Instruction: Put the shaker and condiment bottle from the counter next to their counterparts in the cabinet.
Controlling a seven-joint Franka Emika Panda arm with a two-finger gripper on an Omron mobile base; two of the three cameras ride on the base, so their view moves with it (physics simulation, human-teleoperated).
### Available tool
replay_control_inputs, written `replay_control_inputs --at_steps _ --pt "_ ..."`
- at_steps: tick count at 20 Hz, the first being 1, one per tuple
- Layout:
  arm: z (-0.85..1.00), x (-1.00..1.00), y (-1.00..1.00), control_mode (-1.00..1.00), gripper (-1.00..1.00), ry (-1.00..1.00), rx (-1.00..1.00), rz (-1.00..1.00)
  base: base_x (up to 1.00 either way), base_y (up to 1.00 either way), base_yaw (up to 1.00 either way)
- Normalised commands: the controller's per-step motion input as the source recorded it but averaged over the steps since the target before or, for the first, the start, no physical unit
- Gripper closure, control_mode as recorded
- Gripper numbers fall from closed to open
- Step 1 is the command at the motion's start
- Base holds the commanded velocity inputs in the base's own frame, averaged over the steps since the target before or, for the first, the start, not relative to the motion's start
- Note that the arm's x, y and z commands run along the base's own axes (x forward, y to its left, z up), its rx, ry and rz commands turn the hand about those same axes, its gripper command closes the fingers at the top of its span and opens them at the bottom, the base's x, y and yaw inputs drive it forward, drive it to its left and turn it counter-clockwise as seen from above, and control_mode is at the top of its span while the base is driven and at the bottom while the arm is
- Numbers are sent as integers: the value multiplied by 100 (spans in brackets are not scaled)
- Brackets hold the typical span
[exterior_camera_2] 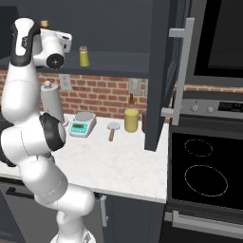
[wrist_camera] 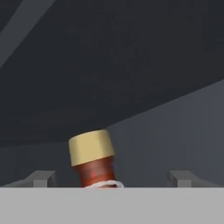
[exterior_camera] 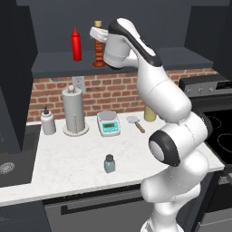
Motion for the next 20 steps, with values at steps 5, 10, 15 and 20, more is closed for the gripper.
replay_control_inputs --at_steps 5,10,15,20 --pt "-1 -12 0 -100 -100 0 0 0 0 0 0" --pt "-4 -13 0 -100 -100 0 0 0 0 0 0" --pt "-3 -25 0 -100 -100 0 0 0 0 0 0" --pt "0 -41 0 -100 -100 0 0 0 0 0 0"
